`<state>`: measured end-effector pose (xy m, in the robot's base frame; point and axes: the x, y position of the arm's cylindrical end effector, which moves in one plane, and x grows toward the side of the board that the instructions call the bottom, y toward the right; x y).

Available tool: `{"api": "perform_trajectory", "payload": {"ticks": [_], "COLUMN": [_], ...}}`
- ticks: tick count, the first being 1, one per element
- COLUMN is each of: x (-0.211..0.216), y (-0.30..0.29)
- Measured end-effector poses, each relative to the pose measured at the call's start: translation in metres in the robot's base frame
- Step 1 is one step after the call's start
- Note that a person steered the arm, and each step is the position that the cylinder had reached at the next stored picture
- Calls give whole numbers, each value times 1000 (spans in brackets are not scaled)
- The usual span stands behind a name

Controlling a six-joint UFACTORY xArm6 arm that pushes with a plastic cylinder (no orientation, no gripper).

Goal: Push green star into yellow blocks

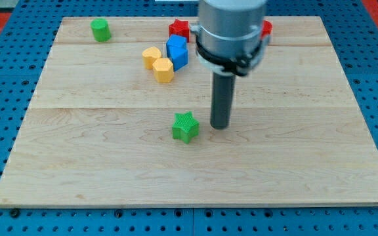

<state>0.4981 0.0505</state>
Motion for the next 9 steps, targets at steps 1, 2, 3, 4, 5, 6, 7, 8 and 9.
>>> {"api": "perform_trajectory", "payload": {"ticks": [1, 2, 3, 4, 5, 6, 7, 8, 9], "x": [8, -19, -43, 6, -4, -37, -71, -84, -57], "y": [-73, -147, -143, -144, -84, -101, -123, -123, -140]}}
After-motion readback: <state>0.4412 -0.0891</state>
